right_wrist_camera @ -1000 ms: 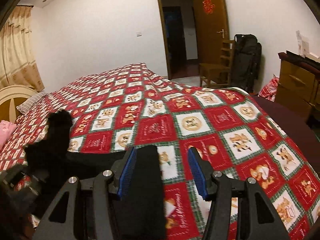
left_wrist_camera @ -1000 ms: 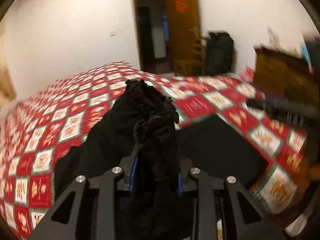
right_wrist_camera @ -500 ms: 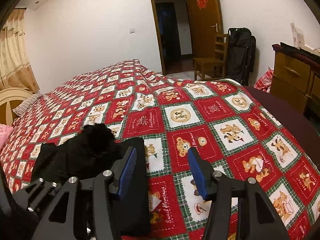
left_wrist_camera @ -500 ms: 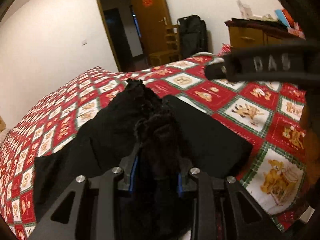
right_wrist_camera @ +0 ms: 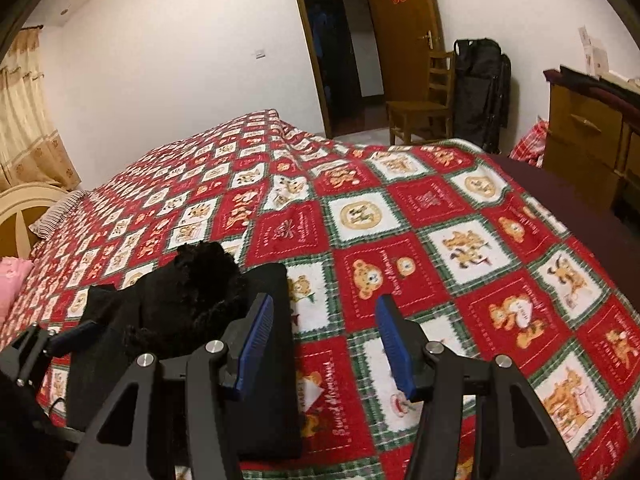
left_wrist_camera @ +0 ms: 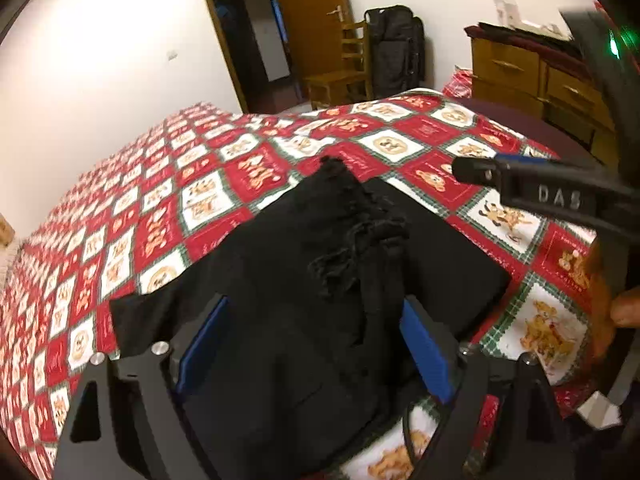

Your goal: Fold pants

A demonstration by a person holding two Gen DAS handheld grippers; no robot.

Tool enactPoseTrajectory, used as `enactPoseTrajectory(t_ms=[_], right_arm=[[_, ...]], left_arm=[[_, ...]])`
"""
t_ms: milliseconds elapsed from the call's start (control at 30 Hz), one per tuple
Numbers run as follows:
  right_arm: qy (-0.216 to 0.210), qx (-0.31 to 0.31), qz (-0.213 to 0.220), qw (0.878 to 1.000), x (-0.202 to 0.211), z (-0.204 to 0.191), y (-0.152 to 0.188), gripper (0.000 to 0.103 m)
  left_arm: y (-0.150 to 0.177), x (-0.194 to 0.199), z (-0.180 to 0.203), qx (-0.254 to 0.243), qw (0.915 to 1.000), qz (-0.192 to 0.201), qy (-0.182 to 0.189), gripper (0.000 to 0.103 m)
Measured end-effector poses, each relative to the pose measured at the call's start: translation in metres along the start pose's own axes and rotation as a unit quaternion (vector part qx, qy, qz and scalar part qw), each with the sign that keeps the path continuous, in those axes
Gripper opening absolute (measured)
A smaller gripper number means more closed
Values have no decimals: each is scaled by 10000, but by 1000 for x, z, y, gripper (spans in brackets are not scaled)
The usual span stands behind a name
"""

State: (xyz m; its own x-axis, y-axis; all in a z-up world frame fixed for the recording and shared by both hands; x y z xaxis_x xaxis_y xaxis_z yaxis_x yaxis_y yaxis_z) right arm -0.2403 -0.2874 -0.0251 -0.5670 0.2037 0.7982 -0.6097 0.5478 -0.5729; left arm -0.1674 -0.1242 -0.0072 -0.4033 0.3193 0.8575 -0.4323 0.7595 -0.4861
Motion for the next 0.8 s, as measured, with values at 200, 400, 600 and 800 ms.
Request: enactPoseTrajectory(t_ms=[200,400,600,800], right_arm=[[17,157,-108,9998,-2,-9,5,55],[59,197,-93,9997,1,-13,8,55],[-28,210,-79,9997,6,-16,10,55],[-664,451,-88,9967,8,-35,7,55]], left_arm=[[0,8,-21,400,9991,-123,111,88],[-1,9,-25,478,9988,-62,-90,89],[1,0,-41,776,9965,-232,-193,89],[7,-15,-79,1235,9889,-418,-707,89]])
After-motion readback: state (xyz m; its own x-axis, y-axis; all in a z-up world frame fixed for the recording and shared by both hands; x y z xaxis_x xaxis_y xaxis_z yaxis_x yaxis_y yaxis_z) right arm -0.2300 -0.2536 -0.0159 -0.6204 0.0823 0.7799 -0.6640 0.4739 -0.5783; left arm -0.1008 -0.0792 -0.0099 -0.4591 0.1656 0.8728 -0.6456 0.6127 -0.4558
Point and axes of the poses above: each gripper's, at about its wrist camera, not at the fingertips, and x roughly against the way its jaws point, z to its right, y to its underside, the point moved 1 cm from there along -x, roughly the way its jaws point, and after that the axes turned 14 degrees about -z, right-handed, at the moved point
